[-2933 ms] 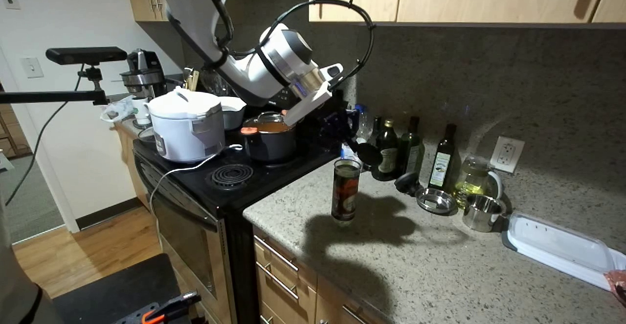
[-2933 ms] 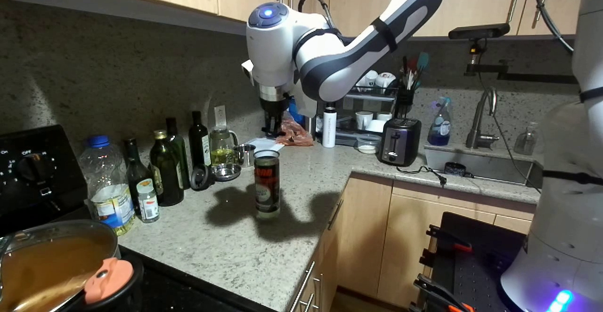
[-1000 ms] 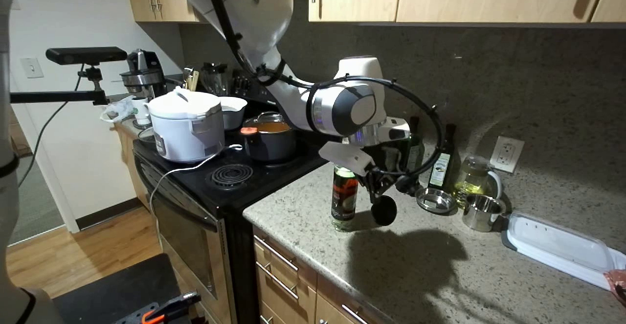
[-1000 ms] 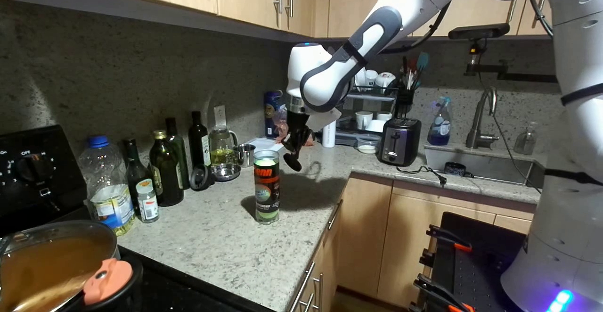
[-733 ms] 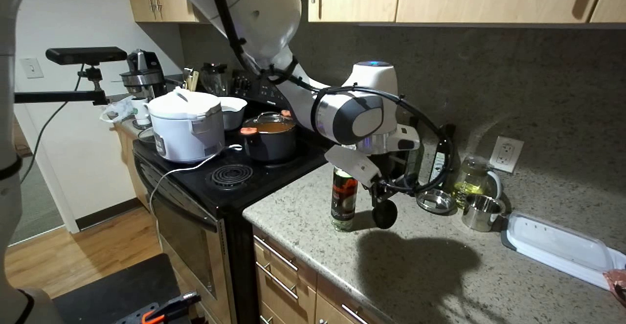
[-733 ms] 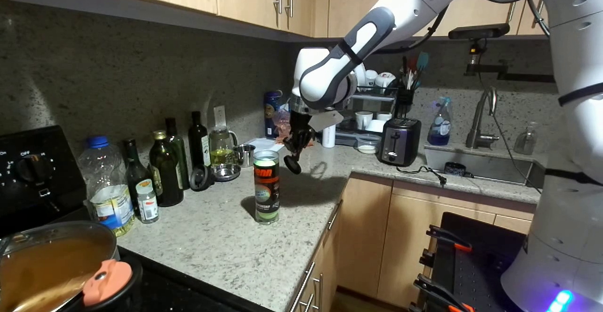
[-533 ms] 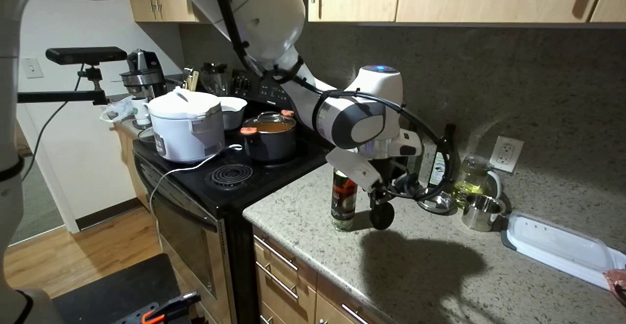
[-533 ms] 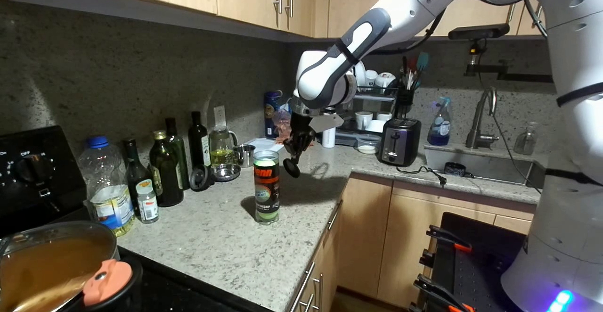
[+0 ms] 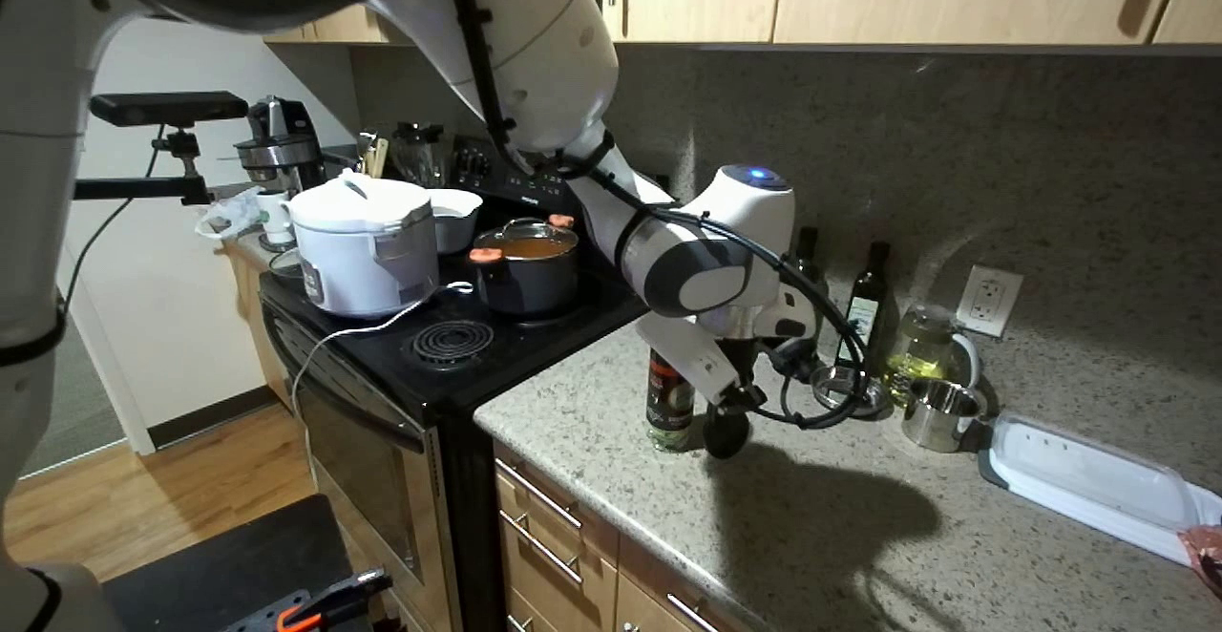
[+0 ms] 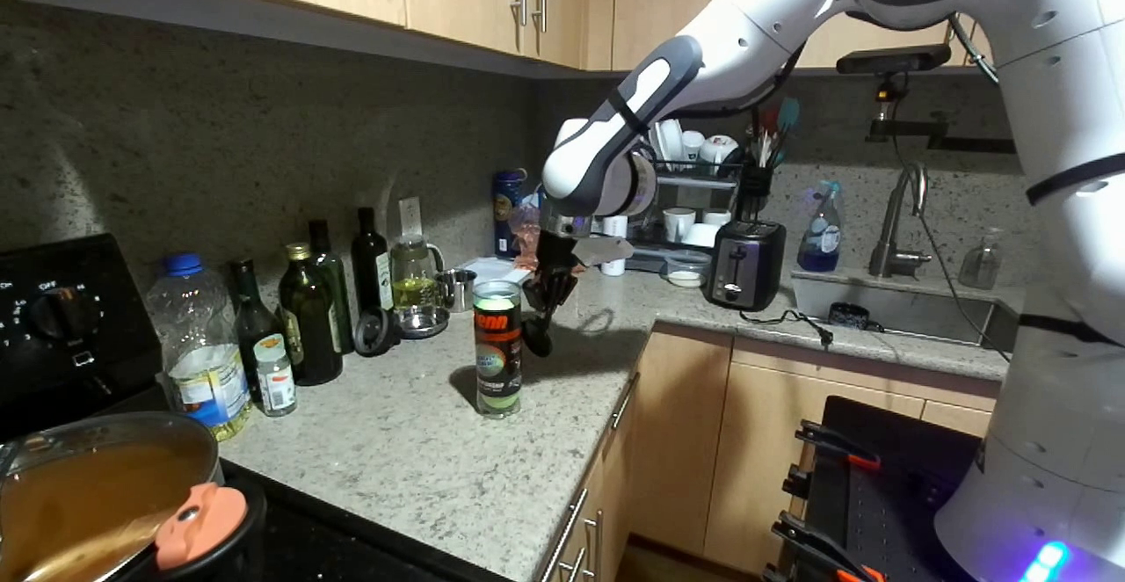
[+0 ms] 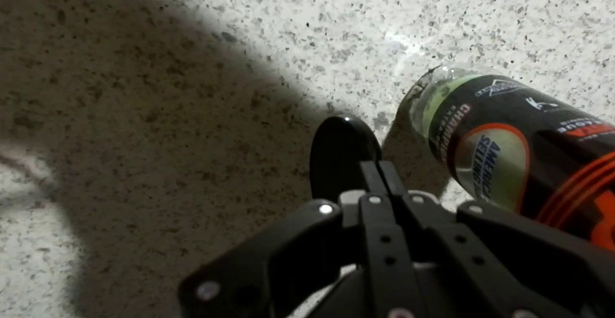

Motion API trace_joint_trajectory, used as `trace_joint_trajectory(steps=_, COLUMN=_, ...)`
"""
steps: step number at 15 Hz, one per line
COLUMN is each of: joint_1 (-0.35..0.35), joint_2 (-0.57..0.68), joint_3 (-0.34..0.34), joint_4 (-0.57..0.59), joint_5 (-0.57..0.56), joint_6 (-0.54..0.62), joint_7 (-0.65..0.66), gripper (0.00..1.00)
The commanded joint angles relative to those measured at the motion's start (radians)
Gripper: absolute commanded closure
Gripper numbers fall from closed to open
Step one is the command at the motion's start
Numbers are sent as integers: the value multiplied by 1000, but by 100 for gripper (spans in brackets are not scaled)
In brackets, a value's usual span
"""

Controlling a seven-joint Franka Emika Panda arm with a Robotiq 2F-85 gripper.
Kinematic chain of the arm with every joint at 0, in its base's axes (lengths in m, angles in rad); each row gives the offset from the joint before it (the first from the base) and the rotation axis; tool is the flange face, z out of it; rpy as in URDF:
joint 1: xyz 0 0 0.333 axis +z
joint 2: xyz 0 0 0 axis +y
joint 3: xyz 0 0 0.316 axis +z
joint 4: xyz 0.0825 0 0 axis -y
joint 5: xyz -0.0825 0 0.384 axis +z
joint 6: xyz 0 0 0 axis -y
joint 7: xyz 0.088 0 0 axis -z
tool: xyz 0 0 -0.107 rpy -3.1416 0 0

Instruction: Place the lid on the counter

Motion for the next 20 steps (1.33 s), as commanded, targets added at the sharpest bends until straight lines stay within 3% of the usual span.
trace_joint_trajectory(steps=1, joint_1=-31, joint_2=45, joint_3=19, joint_4=48, joint_5=27, joint_6=-34, joint_7=-33, gripper=99)
trace_joint_trajectory(steps=20, joint_1=-49, joint_2=140, joint_3=-4, joint_4=158, joint_5=0, joint_6=-118, joint_7=-6, gripper=99)
